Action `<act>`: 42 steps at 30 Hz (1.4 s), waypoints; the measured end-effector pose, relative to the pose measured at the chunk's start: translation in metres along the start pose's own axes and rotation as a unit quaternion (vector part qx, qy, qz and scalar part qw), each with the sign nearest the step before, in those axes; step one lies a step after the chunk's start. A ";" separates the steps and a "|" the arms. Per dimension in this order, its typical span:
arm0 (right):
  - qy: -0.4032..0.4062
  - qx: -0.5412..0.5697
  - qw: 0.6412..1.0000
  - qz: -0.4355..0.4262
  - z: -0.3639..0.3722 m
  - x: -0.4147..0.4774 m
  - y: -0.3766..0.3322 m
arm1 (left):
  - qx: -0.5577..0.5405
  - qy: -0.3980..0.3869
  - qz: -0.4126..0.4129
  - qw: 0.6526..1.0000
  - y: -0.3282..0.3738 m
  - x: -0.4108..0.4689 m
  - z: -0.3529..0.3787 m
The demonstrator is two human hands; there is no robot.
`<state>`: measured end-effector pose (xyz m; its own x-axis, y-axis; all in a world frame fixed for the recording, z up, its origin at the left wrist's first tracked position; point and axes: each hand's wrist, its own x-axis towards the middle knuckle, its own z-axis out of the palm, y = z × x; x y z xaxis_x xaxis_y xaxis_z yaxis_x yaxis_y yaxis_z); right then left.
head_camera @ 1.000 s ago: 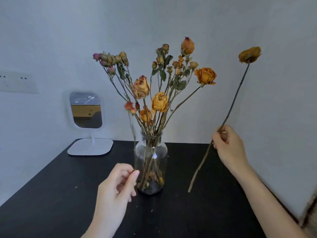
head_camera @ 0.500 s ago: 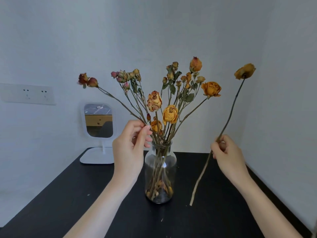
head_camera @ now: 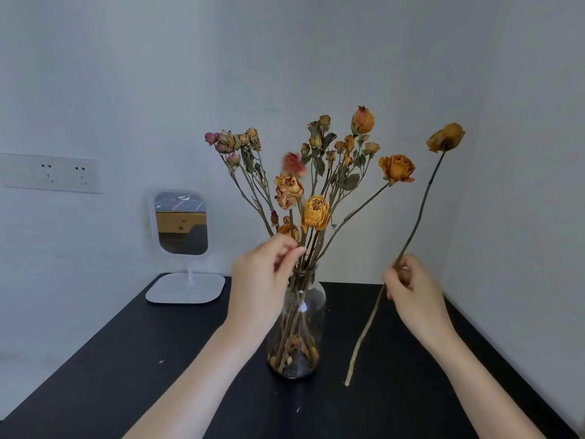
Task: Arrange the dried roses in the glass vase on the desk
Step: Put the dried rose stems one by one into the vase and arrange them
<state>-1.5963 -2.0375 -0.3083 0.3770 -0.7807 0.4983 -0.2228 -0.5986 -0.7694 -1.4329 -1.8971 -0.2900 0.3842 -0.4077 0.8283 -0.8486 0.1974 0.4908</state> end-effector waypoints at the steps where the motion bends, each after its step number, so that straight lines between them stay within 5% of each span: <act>1: -0.001 -0.002 1.000 0.000 0.000 0.000 0.000 | 0.017 -0.009 0.008 1.000 -0.001 -0.001 0.003; 7: -0.002 -0.007 1.000 0.002 0.002 0.000 -0.002 | 0.093 -0.001 0.067 0.993 0.007 0.002 0.014; 13: -0.007 -0.003 1.000 0.008 0.001 -0.001 -0.002 | 0.212 -0.034 0.009 0.977 0.000 0.001 0.024; 23: -0.010 0.003 1.000 0.005 0.002 0.001 0.001 | 0.168 0.006 0.026 0.985 0.003 0.000 0.031; 29: -0.015 0.006 1.000 0.001 0.001 0.003 0.004 | 0.207 -0.034 -0.038 0.977 0.001 0.006 0.036; 34: -0.013 0.010 1.000 -0.002 0.002 0.003 0.006 | 0.170 0.015 0.024 0.985 0.006 0.003 0.037; 42: -0.012 0.002 1.000 -0.003 0.005 0.004 0.009 | 0.265 -0.033 -0.020 0.964 -0.005 0.005 0.042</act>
<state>-1.5927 -2.0456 -0.3151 0.3992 -0.7723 0.4942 -0.2158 -0.6030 -0.7680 -1.4414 -1.9374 -0.2994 0.4112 -0.4656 0.7837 -0.9070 -0.2945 0.3009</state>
